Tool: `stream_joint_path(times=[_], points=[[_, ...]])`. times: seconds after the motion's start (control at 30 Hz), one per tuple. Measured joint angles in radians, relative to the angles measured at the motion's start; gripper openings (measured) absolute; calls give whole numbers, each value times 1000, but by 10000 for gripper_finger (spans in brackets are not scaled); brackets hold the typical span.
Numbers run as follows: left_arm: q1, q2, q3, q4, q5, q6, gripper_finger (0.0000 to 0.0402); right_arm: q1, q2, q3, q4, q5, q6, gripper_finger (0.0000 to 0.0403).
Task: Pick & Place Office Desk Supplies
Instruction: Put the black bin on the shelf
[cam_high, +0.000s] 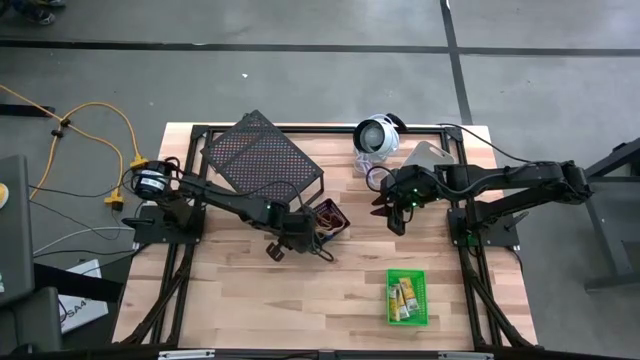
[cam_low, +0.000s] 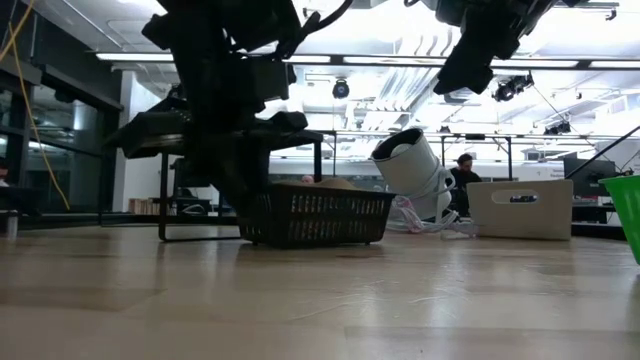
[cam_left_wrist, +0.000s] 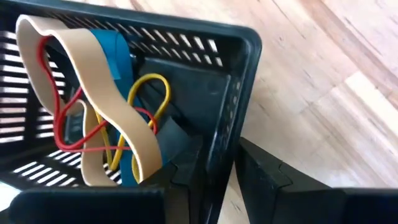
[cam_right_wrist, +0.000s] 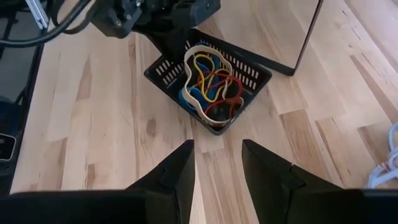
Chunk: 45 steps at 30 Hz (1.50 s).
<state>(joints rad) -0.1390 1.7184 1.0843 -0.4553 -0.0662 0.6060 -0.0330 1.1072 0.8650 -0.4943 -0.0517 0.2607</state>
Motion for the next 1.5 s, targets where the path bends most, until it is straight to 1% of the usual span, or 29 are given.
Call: stream_joint_path(times=[0.13, 0.4, 0.63, 0.83, 0.97, 1.07, 1.17, 1.3, 1.4, 1.5], points=[[0, 0, 0, 1, 0, 0, 70, 0, 0, 0, 1, 0, 0, 120], [-5, 0, 0, 9, -3, 0, 7, 0, 0, 0, 6, 0, 0, 120], [-24, 0, 0, 14, -3, 3, 4, 0, 0, 0, 6, 0, 0, 120], [-51, 0, 0, 54, -17, 83, 3, 0, 0, 0, 6, 0, 0, 120], [-69, 0, 6, 67, -17, 93, 3, 0, 0, 0, 6, 0, 0, 120], [-74, 0, 7, 77, -16, 65, 2, 0, 0, 0, 6, 0, 0, 120], [-74, 0, 18, 71, -20, 7, 2, 0, 0, 0, 6, 0, 0, 120], [-78, -16, 52, 59, -80, -62, 2, 0, 0, 0, 6, 0, 0, 120], [-94, -28, 107, 11, -144, -111, 2, 0, 0, 0, 7, 0, 0, 120], [-116, -28, 190, -80, -173, -160, 2, 0, 0, 0, 7, 0, 0, 120]])
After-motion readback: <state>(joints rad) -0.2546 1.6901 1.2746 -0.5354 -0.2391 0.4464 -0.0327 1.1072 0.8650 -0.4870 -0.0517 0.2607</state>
